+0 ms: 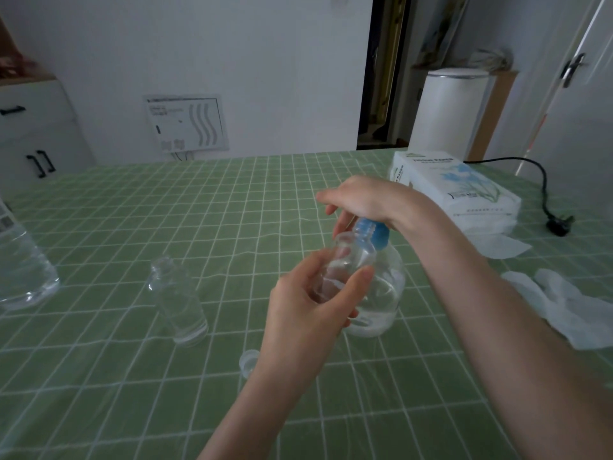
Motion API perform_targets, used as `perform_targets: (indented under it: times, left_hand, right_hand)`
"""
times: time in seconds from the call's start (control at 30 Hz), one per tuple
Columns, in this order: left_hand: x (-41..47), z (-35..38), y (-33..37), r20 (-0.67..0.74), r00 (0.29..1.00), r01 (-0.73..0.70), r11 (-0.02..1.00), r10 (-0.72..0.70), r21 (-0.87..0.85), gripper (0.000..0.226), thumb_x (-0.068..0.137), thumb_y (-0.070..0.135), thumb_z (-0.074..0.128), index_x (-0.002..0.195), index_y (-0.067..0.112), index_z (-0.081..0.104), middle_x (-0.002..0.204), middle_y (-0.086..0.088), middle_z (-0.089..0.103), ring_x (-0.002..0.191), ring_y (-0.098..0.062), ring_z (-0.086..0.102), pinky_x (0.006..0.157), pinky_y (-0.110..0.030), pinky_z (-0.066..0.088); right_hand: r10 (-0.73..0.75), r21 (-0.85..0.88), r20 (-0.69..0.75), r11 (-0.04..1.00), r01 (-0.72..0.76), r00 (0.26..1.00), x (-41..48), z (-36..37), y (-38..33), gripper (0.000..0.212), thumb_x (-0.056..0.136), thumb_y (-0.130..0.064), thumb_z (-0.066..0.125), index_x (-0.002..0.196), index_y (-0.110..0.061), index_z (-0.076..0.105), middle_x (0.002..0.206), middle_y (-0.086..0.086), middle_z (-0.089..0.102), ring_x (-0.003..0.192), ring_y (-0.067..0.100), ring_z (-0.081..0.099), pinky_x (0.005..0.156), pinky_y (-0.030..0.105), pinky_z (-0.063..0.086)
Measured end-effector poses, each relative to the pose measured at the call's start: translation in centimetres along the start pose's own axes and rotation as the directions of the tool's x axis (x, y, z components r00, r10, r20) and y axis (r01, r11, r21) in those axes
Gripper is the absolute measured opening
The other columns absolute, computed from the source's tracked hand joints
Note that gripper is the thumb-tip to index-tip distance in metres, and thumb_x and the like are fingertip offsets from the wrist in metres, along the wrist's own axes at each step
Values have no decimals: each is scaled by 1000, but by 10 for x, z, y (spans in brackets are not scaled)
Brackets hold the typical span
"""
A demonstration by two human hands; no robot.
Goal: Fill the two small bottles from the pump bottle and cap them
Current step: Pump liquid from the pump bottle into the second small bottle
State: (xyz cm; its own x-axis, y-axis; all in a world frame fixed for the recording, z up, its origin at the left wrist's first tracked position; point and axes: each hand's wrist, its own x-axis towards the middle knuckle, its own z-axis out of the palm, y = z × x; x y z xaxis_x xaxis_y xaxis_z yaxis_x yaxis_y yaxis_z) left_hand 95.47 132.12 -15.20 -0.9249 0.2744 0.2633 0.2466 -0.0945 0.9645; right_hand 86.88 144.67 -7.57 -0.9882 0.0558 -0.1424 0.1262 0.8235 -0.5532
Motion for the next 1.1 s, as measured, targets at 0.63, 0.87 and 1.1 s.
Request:
perform_targets:
  times: [0.63,0.87,1.1]
  left_hand:
    - [-1,0,0,2,1000,3,1000,-3,-2,34,65,43,67,91,23,69,61,7,67,52,-5,61,48,-15,46]
    - [0,1,-1,-5,1000,2,1000,-2,6,37,64,45,66,95,24,68,61,8,68,52,-5,62,48,-14,45]
    - [0,1,2,-1,1000,-13,1000,13,-9,36,64,44,66,94,25,69,64,6,69,52,-6,62,48,-15,47]
  right_hand:
    - [10,2,28,1000,-10,1000,0,-1,-1,39,95,-43,44,109,-12,65,116,13,65,106,29,61,92,39,44]
    - [-2,-22,9,1000,2,1000,-3,-3,-3,45,97,-43,41,116,-8,63,117,12,66,111,28,58,78,35,35]
    - [-12,-65,9,998,13,1000,-4,-10,-7,46,96,-47,41,119,-12,61,120,9,65,109,25,55,61,30,31]
